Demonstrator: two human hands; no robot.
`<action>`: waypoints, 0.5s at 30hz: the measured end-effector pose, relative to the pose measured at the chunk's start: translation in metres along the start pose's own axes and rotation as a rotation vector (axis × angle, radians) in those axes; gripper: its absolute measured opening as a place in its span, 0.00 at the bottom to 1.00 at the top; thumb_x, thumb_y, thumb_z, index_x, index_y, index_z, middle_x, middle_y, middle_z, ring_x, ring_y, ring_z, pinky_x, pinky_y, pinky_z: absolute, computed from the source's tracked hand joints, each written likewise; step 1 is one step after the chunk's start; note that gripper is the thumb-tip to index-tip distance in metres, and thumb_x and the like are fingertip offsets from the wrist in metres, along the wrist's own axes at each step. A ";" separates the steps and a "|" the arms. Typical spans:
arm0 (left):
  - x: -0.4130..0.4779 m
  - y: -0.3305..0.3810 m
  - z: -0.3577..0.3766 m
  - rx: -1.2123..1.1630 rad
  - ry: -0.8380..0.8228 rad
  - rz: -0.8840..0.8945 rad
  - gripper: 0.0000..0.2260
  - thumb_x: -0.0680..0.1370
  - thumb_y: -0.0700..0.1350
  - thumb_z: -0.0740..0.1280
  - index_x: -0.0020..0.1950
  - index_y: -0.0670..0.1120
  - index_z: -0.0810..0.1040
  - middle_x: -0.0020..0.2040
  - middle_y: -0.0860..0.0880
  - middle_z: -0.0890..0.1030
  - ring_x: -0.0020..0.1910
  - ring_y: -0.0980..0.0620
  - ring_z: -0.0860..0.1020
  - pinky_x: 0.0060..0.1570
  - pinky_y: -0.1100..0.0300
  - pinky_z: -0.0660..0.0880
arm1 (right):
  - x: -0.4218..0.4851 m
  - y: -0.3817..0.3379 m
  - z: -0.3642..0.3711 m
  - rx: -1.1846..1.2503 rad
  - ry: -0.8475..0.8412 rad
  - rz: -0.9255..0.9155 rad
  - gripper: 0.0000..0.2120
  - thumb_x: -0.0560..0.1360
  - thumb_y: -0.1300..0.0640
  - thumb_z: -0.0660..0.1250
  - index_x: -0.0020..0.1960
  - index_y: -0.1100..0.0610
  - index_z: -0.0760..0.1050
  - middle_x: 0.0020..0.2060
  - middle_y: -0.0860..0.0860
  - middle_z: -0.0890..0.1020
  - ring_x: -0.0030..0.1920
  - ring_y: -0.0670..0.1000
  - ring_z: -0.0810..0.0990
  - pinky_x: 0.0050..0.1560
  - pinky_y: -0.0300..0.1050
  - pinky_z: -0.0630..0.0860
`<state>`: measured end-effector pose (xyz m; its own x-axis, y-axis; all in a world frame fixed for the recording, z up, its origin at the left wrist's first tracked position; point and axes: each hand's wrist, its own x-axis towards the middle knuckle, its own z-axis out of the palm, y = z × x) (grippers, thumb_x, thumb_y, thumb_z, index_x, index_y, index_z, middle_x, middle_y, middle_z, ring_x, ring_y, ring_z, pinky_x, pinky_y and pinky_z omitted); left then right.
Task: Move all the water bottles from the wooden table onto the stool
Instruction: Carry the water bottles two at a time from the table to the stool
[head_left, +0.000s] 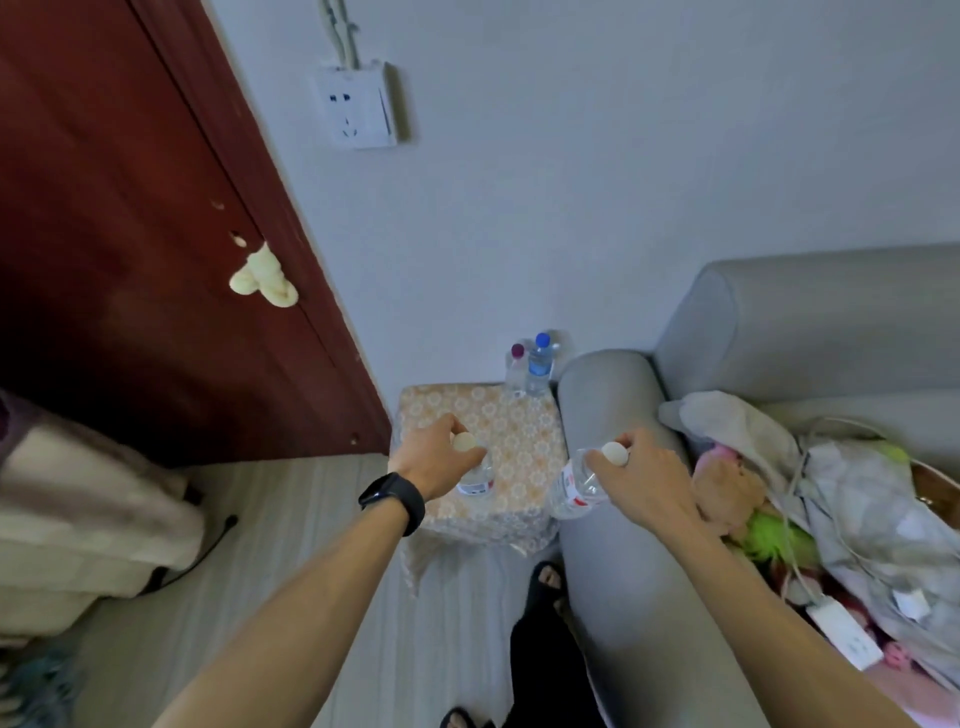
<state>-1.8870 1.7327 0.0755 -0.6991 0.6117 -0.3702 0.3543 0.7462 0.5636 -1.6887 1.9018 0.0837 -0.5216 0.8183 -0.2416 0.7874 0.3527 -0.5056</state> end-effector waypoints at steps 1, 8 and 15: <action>0.017 0.004 0.002 -0.009 -0.004 -0.007 0.14 0.76 0.58 0.69 0.54 0.51 0.75 0.43 0.52 0.80 0.40 0.52 0.80 0.41 0.54 0.80 | 0.021 0.002 0.004 0.010 -0.020 0.000 0.19 0.74 0.41 0.68 0.53 0.55 0.72 0.43 0.54 0.78 0.44 0.58 0.74 0.41 0.48 0.66; 0.123 0.024 0.025 -0.048 -0.020 -0.128 0.13 0.76 0.56 0.69 0.54 0.50 0.74 0.40 0.53 0.79 0.35 0.56 0.78 0.31 0.59 0.75 | 0.141 0.005 0.028 0.002 -0.198 0.042 0.19 0.75 0.39 0.65 0.50 0.54 0.67 0.37 0.50 0.77 0.38 0.54 0.74 0.35 0.48 0.66; 0.209 0.016 0.064 -0.144 0.020 -0.255 0.12 0.78 0.54 0.68 0.55 0.49 0.71 0.41 0.48 0.80 0.34 0.49 0.78 0.29 0.54 0.77 | 0.231 0.013 0.069 0.019 -0.269 0.113 0.17 0.75 0.43 0.65 0.51 0.54 0.64 0.37 0.52 0.80 0.35 0.49 0.74 0.29 0.44 0.63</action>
<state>-1.9877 1.8893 -0.0406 -0.7669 0.4031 -0.4994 0.0752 0.8292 0.5539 -1.8216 2.0641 -0.0359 -0.5018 0.7008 -0.5070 0.8403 0.2558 -0.4781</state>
